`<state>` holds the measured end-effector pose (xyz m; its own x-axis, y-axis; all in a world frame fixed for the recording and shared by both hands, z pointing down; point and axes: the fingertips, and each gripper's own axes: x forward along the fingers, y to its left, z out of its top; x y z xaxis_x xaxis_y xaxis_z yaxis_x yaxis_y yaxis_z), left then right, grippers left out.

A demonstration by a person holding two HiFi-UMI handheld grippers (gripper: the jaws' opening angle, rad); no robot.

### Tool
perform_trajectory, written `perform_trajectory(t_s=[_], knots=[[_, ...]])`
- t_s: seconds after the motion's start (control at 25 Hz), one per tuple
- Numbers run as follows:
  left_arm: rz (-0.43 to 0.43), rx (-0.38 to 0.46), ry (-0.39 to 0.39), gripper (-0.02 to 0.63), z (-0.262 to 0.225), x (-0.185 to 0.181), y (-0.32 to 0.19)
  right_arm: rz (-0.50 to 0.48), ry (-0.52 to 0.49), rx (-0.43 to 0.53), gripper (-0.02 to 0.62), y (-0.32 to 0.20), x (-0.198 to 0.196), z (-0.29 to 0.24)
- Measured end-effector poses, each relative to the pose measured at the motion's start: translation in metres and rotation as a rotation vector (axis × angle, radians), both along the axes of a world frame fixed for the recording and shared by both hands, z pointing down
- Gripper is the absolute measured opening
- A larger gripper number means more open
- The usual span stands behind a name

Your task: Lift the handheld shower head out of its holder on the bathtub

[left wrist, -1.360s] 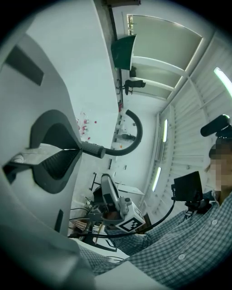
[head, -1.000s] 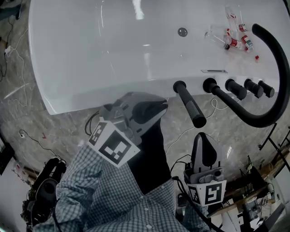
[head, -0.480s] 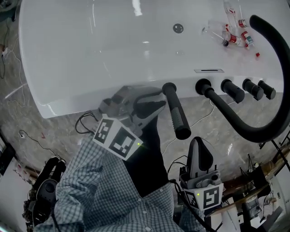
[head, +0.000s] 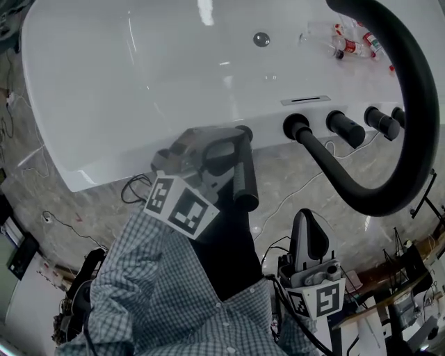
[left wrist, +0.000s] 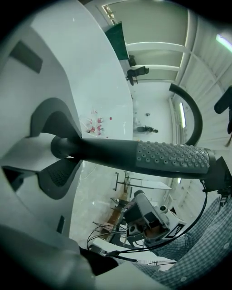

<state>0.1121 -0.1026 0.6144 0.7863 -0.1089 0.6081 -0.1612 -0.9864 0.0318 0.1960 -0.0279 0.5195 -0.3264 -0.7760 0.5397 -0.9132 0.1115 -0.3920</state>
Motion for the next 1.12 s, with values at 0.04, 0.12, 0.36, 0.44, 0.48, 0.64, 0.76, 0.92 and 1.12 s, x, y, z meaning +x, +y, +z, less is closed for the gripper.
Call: perform_trajectory(t_s=[0.04, 0.12, 0.36, 0.44, 0.48, 0.64, 0.76, 0.92, 1.12], knots=[[0.009, 0.005, -0.007, 0.115, 0.0, 0.0, 0.001, 0.009, -0.003, -0.002, 0.017, 0.002, 0.002, 0.0], [0.026, 0.018, -0.022, 0.115, -0.001, 0.001, 0.002, 0.027, -0.009, -0.002, 0.018, 0.004, 0.006, 0.0], [0.067, 0.032, -0.054, 0.115, -0.006, 0.005, 0.003, 0.016, 0.013, -0.007, 0.018, 0.003, 0.005, -0.001], [0.071, 0.035, -0.052, 0.115, -0.011, 0.007, 0.003, 0.035, 0.002, -0.001, 0.018, 0.003, 0.007, -0.003], [0.069, 0.035, -0.047, 0.115, -0.015, 0.007, 0.003, 0.044, -0.002, 0.003, 0.018, 0.003, 0.008, -0.005], [0.047, 0.022, -0.018, 0.116, -0.033, 0.008, 0.003, 0.052, 0.014, 0.017, 0.017, 0.002, 0.009, -0.014], [0.035, 0.024, -0.002, 0.115, -0.047, 0.01, 0.004, 0.052, 0.04, 0.029, 0.017, 0.001, 0.011, -0.021], [0.036, 0.037, 0.007, 0.115, -0.068, 0.012, 0.008, 0.058, 0.046, 0.054, 0.017, 0.0, 0.012, -0.037], [0.028, 0.048, 0.021, 0.117, -0.101, 0.009, 0.008, 0.076, 0.047, 0.087, 0.017, -0.004, 0.013, -0.062]])
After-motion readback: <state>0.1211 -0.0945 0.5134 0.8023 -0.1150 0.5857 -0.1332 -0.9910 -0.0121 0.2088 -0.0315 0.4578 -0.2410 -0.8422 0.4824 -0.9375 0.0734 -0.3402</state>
